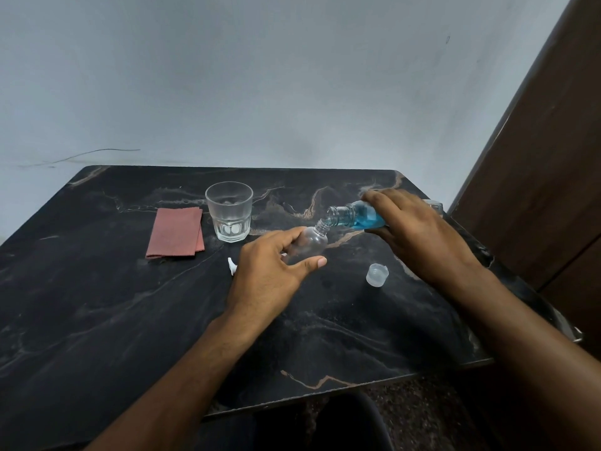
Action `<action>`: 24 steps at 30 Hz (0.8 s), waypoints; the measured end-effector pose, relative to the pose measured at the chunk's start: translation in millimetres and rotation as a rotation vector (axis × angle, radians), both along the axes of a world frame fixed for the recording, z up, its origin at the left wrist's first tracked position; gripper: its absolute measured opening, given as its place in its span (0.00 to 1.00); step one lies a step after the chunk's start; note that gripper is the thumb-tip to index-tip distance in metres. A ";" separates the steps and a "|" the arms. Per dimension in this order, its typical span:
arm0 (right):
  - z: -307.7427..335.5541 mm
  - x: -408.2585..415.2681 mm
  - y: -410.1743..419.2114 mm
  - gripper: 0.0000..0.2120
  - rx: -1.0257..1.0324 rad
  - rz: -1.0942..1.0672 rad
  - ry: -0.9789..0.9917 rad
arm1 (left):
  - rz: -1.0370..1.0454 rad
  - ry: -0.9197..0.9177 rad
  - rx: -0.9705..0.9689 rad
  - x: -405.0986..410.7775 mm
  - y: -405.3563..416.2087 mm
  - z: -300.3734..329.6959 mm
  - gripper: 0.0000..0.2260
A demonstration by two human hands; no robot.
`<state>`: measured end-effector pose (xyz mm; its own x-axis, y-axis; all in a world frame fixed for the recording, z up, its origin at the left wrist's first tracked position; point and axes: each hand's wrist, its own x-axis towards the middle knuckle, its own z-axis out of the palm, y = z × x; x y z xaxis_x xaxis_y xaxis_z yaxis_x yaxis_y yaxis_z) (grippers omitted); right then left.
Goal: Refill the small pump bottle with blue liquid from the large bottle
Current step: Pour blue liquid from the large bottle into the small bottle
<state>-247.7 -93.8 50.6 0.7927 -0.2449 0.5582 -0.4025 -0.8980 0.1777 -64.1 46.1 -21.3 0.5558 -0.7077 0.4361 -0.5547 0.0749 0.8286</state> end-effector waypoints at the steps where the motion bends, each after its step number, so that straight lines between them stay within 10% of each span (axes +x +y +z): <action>1: 0.3 0.1 0.4 0.25 -0.003 -0.002 0.002 | 0.000 -0.001 0.000 0.4 0.0 -0.4 0.24; 24: 4.9 0.5 -3.1 0.23 -0.009 -0.009 0.040 | -0.010 0.024 -0.009 0.8 -2.2 -2.2 0.23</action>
<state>-247.2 -96.9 55.4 0.8124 -0.2474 0.5281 -0.4032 -0.8925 0.2022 -63.3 43.9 -23.5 0.5590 -0.7094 0.4292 -0.5336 0.0885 0.8411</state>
